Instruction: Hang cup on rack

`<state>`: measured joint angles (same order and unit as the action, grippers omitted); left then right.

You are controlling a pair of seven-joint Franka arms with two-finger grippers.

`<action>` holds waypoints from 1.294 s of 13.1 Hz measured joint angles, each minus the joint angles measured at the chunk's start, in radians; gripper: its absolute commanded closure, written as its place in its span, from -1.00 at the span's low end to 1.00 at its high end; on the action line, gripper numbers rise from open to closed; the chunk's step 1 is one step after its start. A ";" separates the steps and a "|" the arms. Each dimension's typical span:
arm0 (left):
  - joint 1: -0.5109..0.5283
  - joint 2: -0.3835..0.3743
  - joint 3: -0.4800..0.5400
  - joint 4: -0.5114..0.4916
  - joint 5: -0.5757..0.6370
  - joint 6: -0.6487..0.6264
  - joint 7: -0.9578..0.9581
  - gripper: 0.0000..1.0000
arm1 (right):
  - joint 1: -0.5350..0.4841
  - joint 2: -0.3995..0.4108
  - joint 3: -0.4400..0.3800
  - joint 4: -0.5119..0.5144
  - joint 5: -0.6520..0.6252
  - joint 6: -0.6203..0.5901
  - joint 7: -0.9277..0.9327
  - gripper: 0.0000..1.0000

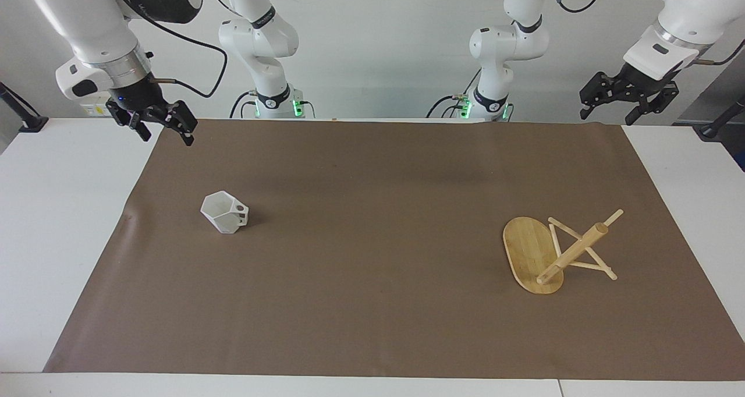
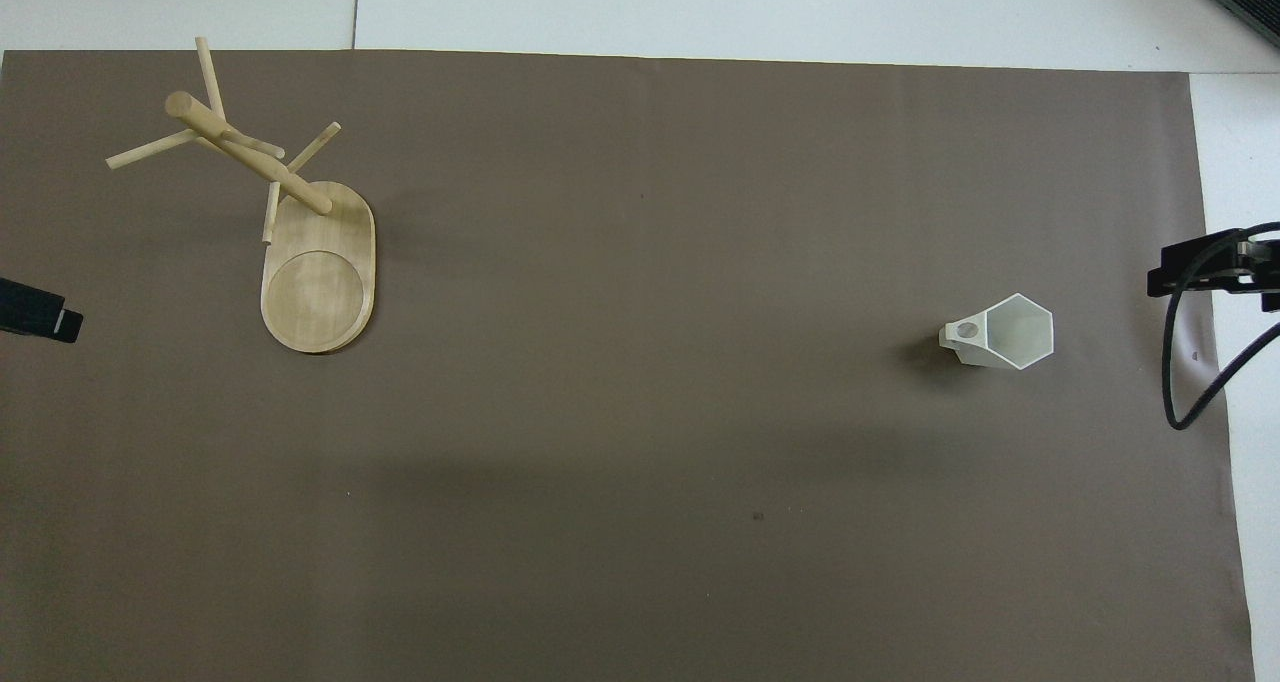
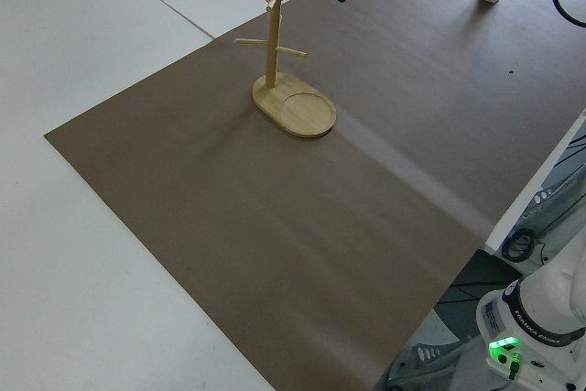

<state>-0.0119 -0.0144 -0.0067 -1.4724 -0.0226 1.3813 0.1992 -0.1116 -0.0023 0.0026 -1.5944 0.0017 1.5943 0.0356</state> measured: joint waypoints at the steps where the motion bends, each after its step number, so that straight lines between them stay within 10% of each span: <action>1: -0.002 0.000 0.000 0.000 0.000 0.000 0.000 -1.00 | 0.000 0.000 0.000 0.000 0.000 0.000 0.000 -1.00; 17: 0.003 -0.005 0.011 0.000 0.000 0.003 0.000 -1.00 | -0.004 0.000 -0.001 -0.001 0.000 0.025 -0.020 -1.00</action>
<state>-0.0086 -0.0190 0.0047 -1.4722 -0.0224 1.3848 0.1990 -0.1151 -0.0025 0.0020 -1.5956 0.0017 1.6193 0.0160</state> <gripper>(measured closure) 0.000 0.000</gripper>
